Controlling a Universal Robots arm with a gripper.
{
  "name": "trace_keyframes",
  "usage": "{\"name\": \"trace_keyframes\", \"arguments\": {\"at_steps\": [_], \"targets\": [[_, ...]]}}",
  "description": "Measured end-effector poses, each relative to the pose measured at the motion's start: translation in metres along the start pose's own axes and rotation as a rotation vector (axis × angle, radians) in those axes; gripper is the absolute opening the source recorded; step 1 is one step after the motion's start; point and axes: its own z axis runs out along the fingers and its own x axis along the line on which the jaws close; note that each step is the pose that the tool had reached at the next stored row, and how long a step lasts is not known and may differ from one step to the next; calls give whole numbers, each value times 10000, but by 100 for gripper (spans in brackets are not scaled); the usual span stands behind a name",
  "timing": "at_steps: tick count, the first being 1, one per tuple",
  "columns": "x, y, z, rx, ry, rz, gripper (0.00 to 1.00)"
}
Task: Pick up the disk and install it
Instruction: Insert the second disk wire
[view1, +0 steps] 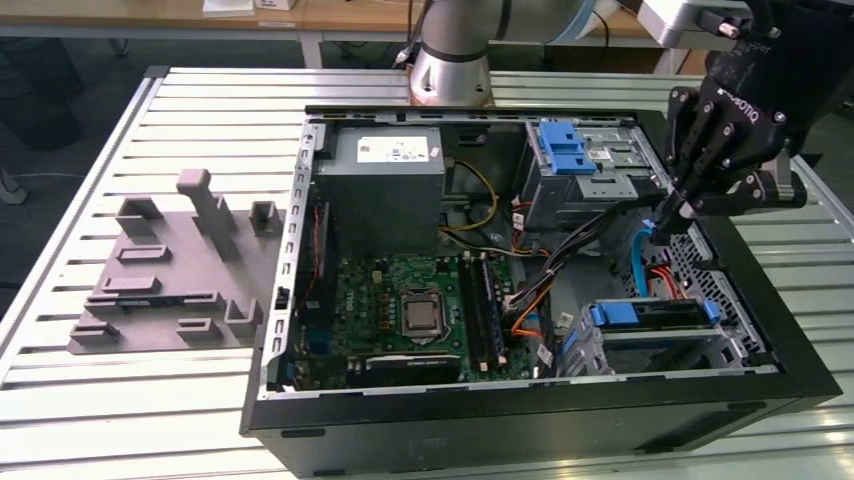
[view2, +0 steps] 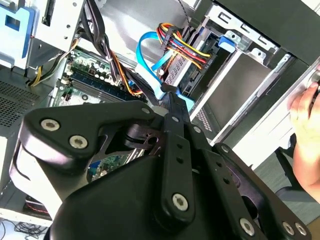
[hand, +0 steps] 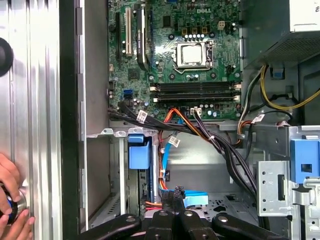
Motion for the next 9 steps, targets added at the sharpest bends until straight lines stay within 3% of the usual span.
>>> {"name": "trace_keyframes", "arguments": {"at_steps": [5, 8, 9], "targets": [[-10, 1, 0, 4, 6, 0, 11], [-25, 12, 1, 39, 78, 5, 24], [-33, 16, 2, 50, 102, 5, 24]]}}
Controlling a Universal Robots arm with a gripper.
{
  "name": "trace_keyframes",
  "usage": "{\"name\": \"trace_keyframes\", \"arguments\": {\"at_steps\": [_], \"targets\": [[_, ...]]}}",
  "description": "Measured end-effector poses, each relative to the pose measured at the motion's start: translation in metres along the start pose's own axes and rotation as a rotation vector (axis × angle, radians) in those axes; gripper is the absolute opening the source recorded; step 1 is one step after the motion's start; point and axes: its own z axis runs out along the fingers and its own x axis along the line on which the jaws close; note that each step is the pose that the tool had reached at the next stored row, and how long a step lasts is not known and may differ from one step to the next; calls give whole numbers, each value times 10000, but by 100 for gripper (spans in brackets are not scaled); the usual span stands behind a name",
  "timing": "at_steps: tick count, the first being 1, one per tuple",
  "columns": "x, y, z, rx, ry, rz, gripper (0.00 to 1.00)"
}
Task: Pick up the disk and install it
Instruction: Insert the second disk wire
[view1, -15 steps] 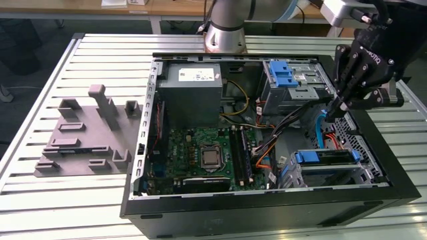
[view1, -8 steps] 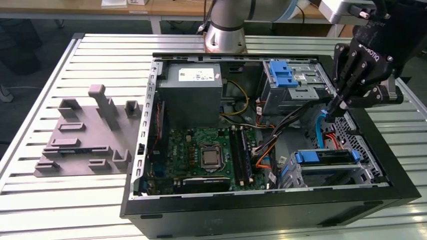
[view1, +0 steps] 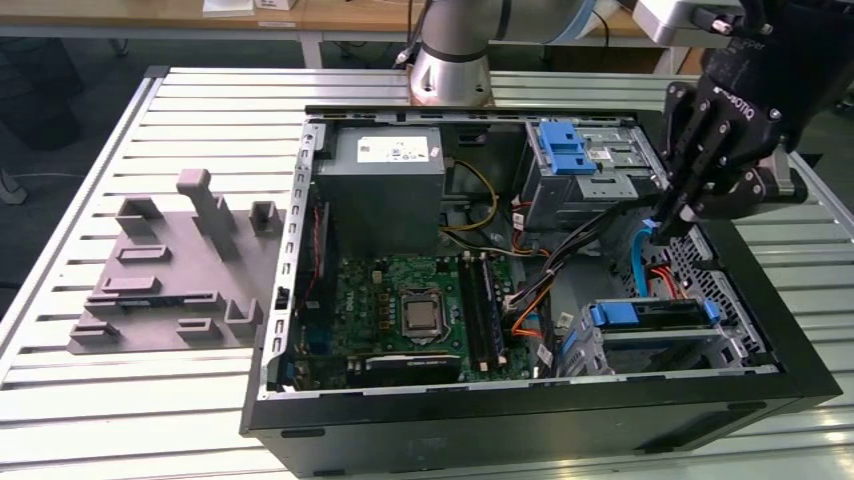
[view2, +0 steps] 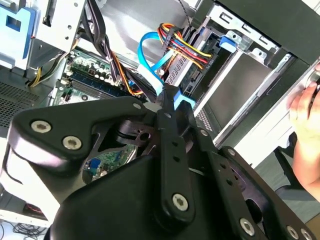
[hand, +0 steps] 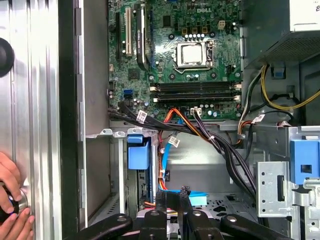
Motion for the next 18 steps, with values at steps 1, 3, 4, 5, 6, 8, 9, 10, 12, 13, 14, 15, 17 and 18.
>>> {"name": "trace_keyframes", "arguments": {"at_steps": [1, 3, 4, 5, 6, 8, 9, 10, 12, 13, 14, 15, 17, 18], "targets": [[-6, 2, 2, 6, 21, 1, 24], [-20, 2, 5, 9, 56, 0, 24], [-26, 3, 7, 9, 64, 1, 24], [-31, 4, 8, 10, 68, 1, 25], [-37, 4, 10, 10, 70, 1, 25], [-47, 5, 16, 10, 72, 1, 31], [-52, 6, 20, 10, 75, 1, 31], [-58, 6, 25, 10, 84, 1, 31], [-74, 7, 40, 12, 120, 2, 31], [-82, 7, 47, 12, 130, 3, 31], [-90, 7, 54, 13, 143, 2, 31], [-95, 8, 61, 14, 162, 3, 31], [-104, 8, 75, 16, 215, 4, 31], [-107, 8, 83, 18, 246, 4, 31]]}}
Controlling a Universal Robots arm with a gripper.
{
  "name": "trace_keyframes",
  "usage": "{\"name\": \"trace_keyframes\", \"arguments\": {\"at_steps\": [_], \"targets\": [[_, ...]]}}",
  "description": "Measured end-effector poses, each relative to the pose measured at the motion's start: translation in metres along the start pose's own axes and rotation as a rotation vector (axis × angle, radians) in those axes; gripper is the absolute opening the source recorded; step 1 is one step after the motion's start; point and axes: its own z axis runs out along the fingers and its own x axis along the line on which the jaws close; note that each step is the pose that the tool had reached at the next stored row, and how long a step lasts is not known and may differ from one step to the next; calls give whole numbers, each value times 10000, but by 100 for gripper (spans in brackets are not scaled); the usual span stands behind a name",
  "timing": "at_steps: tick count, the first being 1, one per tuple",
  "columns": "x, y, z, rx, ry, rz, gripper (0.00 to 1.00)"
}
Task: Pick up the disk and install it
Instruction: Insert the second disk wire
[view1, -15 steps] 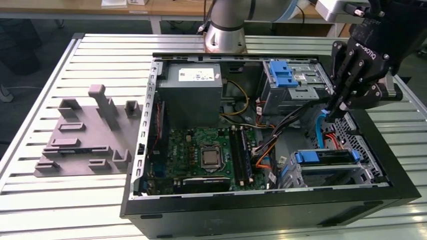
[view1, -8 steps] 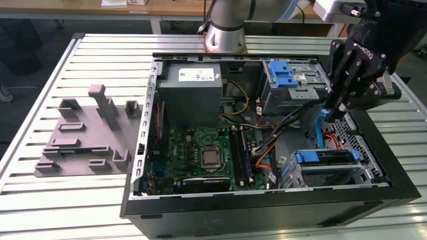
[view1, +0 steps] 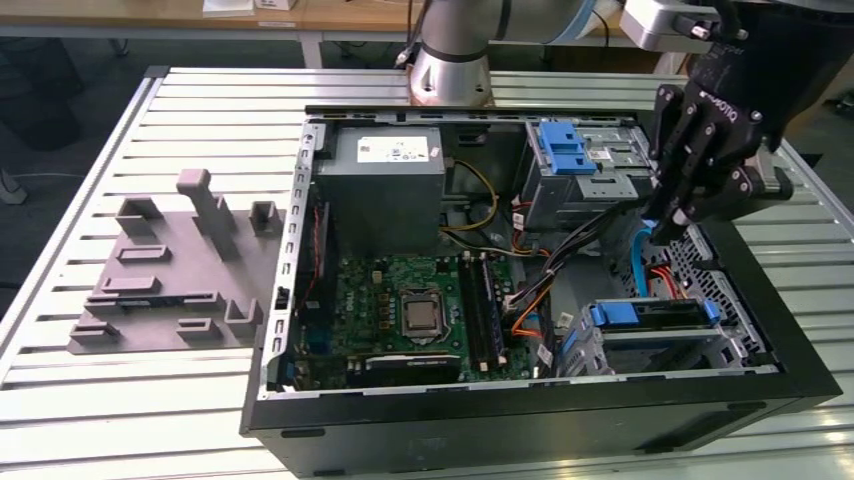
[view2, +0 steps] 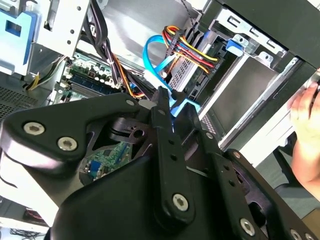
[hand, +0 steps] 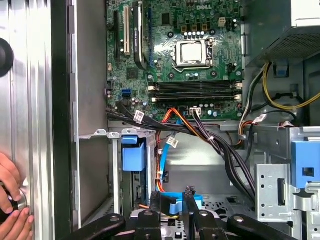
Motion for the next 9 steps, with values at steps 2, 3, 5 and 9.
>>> {"name": "trace_keyframes", "arguments": {"at_steps": [2, 3, 5, 9], "targets": [[-5, 0, 18, 5, 78, 1, 31], [-6, 0, 26, 7, 117, 2, 31], [-9, 0, 42, 10, 189, 3, 31], [-13, 0, 68, 16, 312, 6, 29]]}}
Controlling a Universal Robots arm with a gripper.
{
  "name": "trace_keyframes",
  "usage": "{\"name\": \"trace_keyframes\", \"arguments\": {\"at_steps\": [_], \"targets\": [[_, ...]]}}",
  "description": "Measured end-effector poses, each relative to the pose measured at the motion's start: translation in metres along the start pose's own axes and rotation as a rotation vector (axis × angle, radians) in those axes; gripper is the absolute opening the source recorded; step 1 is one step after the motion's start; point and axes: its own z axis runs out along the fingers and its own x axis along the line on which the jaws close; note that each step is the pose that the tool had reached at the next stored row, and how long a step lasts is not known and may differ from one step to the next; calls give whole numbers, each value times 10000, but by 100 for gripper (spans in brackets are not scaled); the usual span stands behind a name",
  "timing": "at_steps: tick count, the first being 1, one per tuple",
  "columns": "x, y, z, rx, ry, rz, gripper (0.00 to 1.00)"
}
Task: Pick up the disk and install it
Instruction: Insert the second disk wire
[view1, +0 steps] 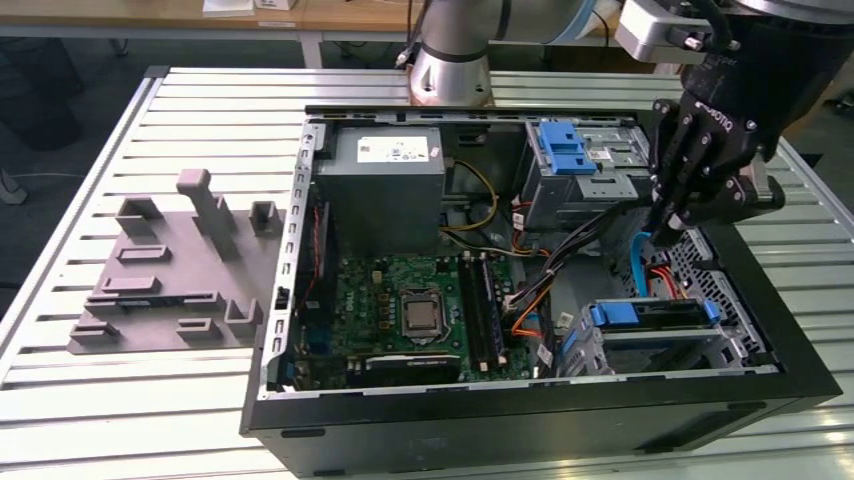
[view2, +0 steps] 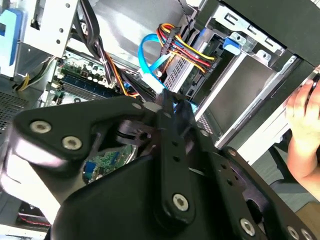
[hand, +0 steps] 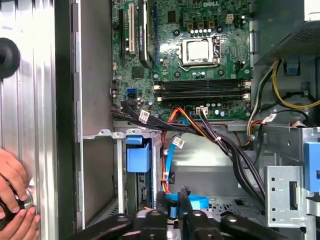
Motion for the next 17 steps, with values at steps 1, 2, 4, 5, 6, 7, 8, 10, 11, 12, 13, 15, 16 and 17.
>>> {"name": "trace_keyframes", "arguments": {"at_steps": [1, 2, 4, 5, 6, 7, 8, 10, 11, 12, 13, 15, 16, 17], "targets": [[-1, 0, 5, 2, 33, 0, 23], [-2, 0, 10, 3, 56, 1, 16], [-3, 0, 16, 3, 67, 1, 16], [-4, 0, 18, 3, 68, 1, 16], [-4, 0, 20, 3, 68, 0, 16], [-4, 0, 21, 3, 69, 1, 16], [-4, 0, 21, 3, 69, 0, 16], [-4, 0, 22, 4, 76, 1, 16], [-4, 0, 23, 4, 82, 1, 16], [-4, 0, 23, 5, 91, 1, 16], [-4, 0, 24, 5, 106, 1, 16], [-5, 0, 25, 7, 153, 2, 18], [-5, 0, 28, 8, 174, 2, 24], [-5, 0, 31, 9, 193, 2, 24]]}}
